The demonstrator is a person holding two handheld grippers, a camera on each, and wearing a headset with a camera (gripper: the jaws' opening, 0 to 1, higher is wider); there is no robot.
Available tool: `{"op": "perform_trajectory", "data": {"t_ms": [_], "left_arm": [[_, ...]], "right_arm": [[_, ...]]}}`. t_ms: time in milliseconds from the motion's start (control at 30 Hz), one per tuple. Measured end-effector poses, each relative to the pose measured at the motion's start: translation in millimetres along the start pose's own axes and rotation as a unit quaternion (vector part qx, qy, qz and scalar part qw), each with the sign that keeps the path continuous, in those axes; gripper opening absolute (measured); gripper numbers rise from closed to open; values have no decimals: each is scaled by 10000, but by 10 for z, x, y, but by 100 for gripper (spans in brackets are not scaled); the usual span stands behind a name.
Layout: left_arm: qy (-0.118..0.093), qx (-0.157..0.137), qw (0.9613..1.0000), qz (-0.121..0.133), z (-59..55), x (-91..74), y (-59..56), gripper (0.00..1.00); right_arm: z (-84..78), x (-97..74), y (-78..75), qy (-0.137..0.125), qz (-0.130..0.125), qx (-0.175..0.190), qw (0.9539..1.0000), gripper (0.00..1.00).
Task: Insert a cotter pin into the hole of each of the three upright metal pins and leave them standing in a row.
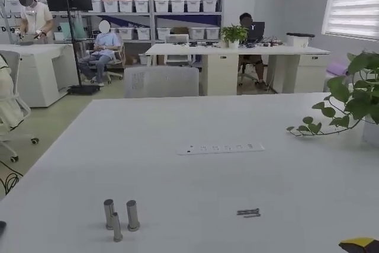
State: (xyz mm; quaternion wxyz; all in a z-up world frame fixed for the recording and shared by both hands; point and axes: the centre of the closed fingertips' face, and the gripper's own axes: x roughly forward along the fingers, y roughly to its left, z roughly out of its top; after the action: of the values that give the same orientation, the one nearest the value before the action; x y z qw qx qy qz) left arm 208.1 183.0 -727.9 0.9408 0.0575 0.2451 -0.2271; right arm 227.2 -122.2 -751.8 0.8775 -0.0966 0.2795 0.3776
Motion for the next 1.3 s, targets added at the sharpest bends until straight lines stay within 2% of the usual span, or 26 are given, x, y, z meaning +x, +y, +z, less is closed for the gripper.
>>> {"op": "perform_trajectory", "data": {"t_ms": [167, 300, 400, 567, 667, 833, 1133, 1300], "left_arm": [[-111, 44, 9999, -42, 78, 58, 23, 82], [-186, 81, 9998, -56, 130, 149, 84, 78], [-426, -101, 9989, -145, 217, 242, 136, 72], [-654, -323, 9971, -224, 314, 372, 234, 65], [-757, -349, 9962, -256, 358, 449, 272, 62], [-729, -192, 9969, -235, 370, 617, 346, 56], [-785, -12, 9968, -155, 420, 940, 486, 42], [-666, 77, 9977, -90, 381, 1125, 577, 40]], "right_arm": [[95, -12, -24, -183, -82, -35, 9998, 94], [115, -13, -41, -230, -103, -2, 9997, 93], [125, -13, -42, -275, -84, 52, 9996, 92], [128, 3, -33, -337, -62, 120, 9993, 91], [152, 18, -26, -452, -34, 226, 9987, 91], [224, 26, -38, -672, -6, 287, 9973, 90], [285, 64, -76, -739, 44, 333, 9967, 85], [296, 88, -90, -732, 54, 349, 9967, 84]]}}
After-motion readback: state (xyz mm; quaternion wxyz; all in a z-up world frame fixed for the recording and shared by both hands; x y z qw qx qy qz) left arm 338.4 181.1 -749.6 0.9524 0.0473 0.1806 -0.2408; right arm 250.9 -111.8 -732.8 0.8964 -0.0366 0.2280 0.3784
